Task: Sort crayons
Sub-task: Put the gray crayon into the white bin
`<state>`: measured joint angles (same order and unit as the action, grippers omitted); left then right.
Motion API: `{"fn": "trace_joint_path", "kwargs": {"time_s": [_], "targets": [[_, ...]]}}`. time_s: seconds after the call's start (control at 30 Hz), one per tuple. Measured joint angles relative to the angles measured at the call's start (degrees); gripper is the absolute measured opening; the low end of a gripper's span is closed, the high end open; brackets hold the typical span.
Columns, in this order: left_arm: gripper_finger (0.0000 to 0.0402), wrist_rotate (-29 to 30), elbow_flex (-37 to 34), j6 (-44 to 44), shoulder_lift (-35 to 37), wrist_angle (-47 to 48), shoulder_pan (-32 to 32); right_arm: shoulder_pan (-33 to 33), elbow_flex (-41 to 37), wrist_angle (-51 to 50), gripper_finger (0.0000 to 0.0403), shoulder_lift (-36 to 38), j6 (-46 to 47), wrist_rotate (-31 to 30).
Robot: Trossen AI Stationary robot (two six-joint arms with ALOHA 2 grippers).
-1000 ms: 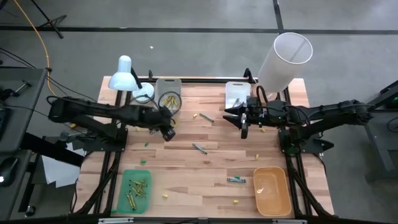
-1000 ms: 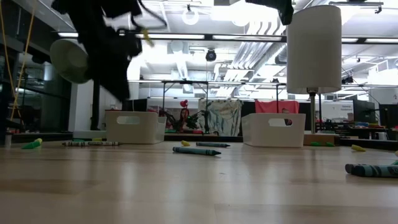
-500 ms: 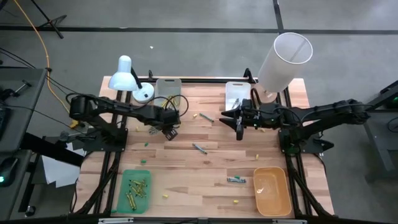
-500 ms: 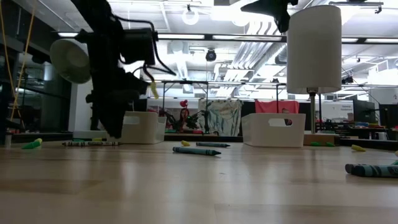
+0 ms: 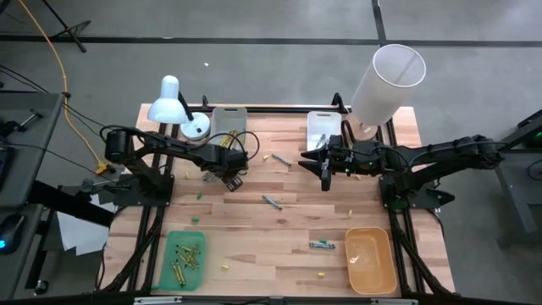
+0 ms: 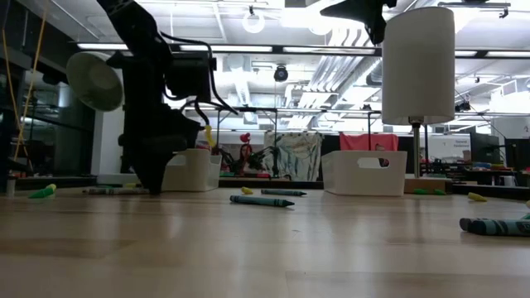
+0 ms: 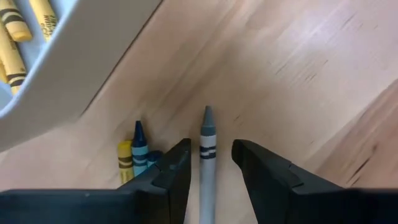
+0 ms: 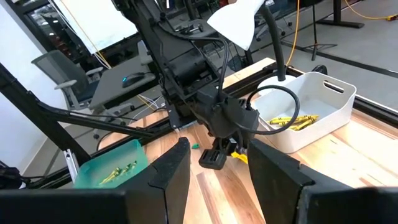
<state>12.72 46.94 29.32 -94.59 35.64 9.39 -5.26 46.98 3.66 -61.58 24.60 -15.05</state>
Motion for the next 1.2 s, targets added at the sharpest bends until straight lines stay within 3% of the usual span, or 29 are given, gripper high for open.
{"fn": "trace_joint_path", "kwargs": {"time_s": [0.3, 0.4, 0.53, 0.7, 0.77, 1.0, 1.2], "targets": [[0.0120, -0.64, -0.13, -0.50, -0.13, 0.65, -4.05, 0.00, 0.00, -0.02, 0.0154, 0.00, -0.48, 0.00], [0.0089, -0.99, -0.13, -1.21, -0.15, 0.85, -5.38, 0.00, 0.00, -0.02, 0.0154, 0.00, -0.52, 0.00], [0.0017, -2.05, -0.13, -1.23, -0.15, 1.11, -6.12, 0.00, 0.00, -0.02, 0.0154, 0.00, -0.63, 0.00], [0.0006, -3.38, -0.08, -1.43, 1.31, 0.31, -7.58, 0.00, 0.00, -0.04, 0.0154, 0.02, -0.65, 0.00], [0.0003, -6.58, -0.33, -1.62, 3.59, -1.65, -8.79, 0.00, 0.00, -0.06, 0.0154, 0.02, -0.63, 0.00], [0.0001, -0.75, -0.96, -4.11, 16.64, -16.56, -13.96, 0.01, 0.00, -0.20, 0.0154, 0.03, -0.63, 0.00], [0.0001, 7.69, -5.40, -9.19, 25.12, -40.89, -18.68, 0.01, 0.00, 0.33, 0.0154, 0.02, 1.54, 0.02]]}}
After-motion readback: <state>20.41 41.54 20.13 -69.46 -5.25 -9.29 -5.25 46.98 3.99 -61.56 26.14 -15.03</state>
